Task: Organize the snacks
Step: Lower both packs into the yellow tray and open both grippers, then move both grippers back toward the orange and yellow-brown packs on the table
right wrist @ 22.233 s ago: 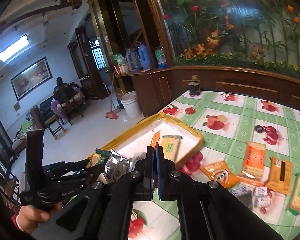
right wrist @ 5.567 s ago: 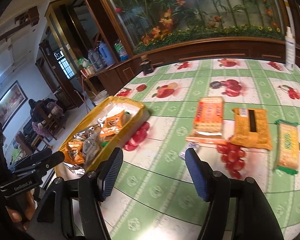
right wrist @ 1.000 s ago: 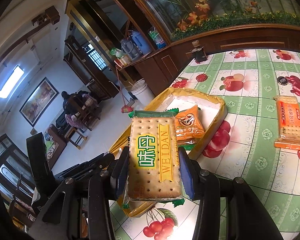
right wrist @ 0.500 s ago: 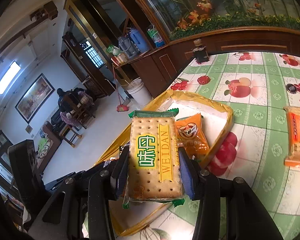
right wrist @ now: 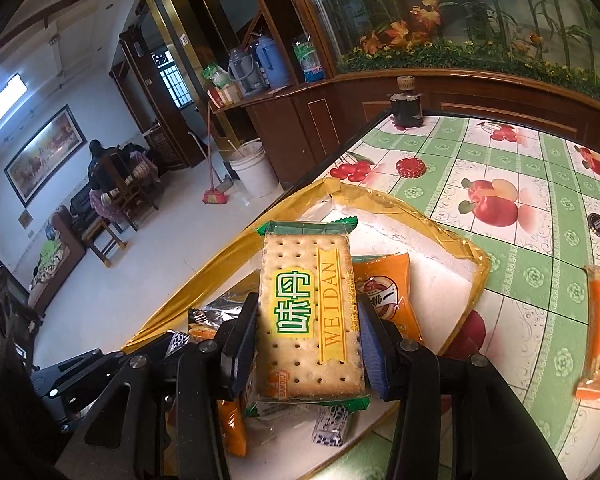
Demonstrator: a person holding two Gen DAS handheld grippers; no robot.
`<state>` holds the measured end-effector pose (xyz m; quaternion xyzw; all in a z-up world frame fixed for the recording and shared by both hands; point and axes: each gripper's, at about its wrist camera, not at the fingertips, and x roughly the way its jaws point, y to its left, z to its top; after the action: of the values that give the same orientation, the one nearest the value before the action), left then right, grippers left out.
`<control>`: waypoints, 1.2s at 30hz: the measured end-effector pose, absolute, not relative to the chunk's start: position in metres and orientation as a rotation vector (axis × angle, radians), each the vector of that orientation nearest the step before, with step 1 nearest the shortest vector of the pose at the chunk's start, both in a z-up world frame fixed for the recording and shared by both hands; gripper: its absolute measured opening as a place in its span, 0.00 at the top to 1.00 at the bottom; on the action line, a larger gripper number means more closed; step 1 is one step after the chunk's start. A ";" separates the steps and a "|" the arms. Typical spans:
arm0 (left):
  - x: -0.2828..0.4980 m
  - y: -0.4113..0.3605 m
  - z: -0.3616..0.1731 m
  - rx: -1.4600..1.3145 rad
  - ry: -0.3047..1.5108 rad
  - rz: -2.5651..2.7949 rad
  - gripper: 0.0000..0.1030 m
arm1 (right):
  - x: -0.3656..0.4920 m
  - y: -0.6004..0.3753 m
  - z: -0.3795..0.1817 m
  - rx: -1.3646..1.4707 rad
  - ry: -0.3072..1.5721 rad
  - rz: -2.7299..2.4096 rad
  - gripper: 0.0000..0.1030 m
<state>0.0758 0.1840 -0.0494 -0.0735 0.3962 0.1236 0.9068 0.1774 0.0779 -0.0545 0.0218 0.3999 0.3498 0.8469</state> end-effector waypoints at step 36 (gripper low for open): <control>0.042 0.140 -0.013 -0.061 0.720 0.282 0.25 | 0.127 -0.095 -0.017 0.213 0.738 0.539 0.25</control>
<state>0.0421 0.1401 -0.0127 -0.0295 0.3509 0.1373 0.9258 0.1268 -0.0954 -0.0175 0.1028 0.3554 0.2599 0.8919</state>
